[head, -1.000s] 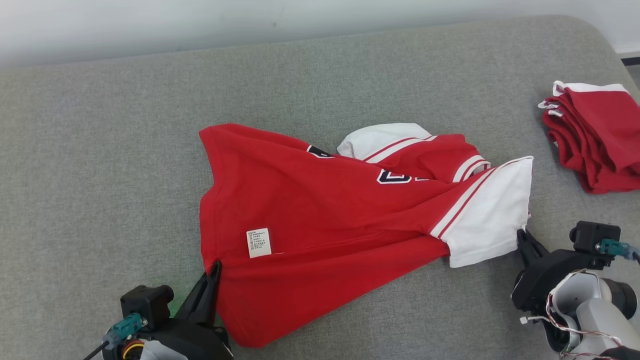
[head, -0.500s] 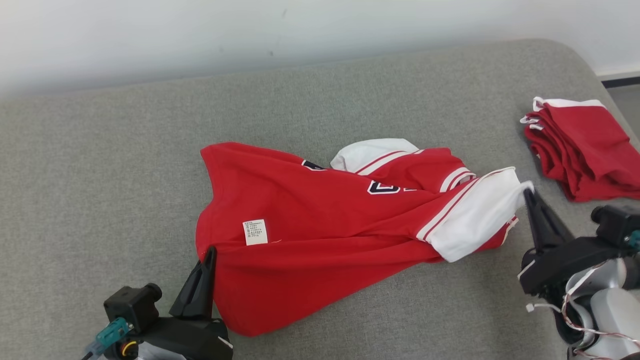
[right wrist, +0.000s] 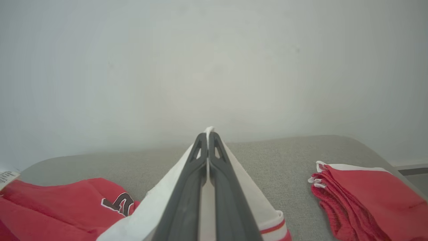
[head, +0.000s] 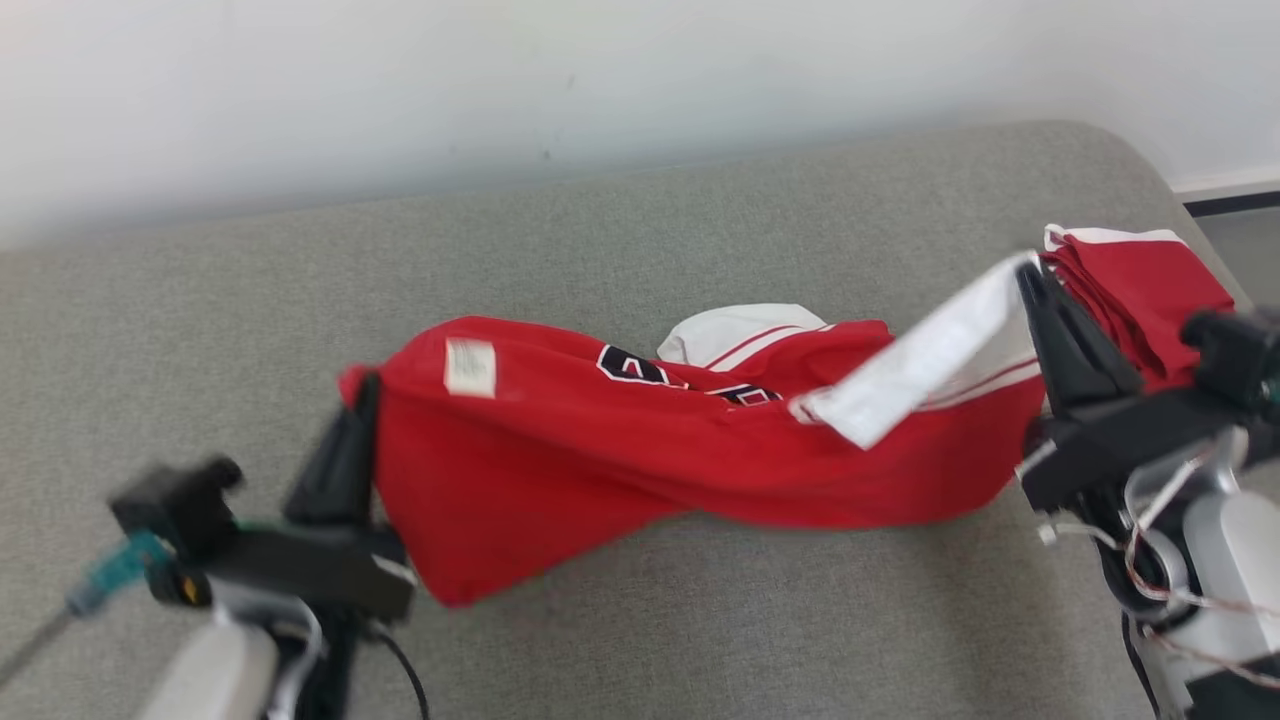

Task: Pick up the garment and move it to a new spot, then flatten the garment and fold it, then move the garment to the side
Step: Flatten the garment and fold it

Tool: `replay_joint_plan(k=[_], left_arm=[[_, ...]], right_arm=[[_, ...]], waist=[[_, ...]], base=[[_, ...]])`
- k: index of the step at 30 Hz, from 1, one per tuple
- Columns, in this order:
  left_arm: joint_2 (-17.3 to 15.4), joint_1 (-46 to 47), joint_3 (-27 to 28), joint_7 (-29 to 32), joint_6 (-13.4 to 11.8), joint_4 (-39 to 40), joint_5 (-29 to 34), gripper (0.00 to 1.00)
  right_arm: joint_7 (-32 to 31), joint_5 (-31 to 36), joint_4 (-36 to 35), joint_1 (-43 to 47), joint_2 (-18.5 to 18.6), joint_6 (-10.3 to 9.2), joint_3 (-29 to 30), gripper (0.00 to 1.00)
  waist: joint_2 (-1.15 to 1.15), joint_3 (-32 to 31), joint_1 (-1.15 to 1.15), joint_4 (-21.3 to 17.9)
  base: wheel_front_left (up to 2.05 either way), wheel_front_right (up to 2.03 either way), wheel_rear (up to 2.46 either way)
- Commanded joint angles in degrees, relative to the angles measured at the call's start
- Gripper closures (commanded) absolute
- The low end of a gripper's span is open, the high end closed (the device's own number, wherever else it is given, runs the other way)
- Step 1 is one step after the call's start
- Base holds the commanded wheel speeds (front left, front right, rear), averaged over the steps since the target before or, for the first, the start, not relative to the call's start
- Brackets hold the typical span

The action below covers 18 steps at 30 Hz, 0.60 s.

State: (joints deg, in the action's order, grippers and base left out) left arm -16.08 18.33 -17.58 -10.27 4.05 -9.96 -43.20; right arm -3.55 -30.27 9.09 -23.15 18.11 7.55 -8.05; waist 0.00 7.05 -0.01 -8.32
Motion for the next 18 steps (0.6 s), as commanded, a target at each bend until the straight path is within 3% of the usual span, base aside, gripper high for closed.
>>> replay_joint_plan(k=[1,9,18], left_arm=[[-1.33,3.48,1.11,1.7,0.5,0.62,-1.49,1.0],[-4.98,16.23,3.85,9.07,0.85,0.76,-4.9,1.0],[-6.87,37.43,7.95,13.23,-1.79,-0.46,-5.9,1.0]], right_arm=[[-0.92,-1.11,0.05,-3.07,0.19,-0.16,-1.41,1.0],[-3.5,-3.09,2.7,-16.4,1.28,-0.16,-5.21,1.0],[-0.32,-2.43,7.16,-39.49,0.61,-0.16,-7.32,1.0]], waist=[[0.0,0.98,0.01,-0.58],[0.0,6.11,0.01,-1.87],[0.0,19.25,0.01,-3.47]], base=[[0.0,0.0,0.0],[0.0,0.0,0.0],[0.0,0.0,0.0]])
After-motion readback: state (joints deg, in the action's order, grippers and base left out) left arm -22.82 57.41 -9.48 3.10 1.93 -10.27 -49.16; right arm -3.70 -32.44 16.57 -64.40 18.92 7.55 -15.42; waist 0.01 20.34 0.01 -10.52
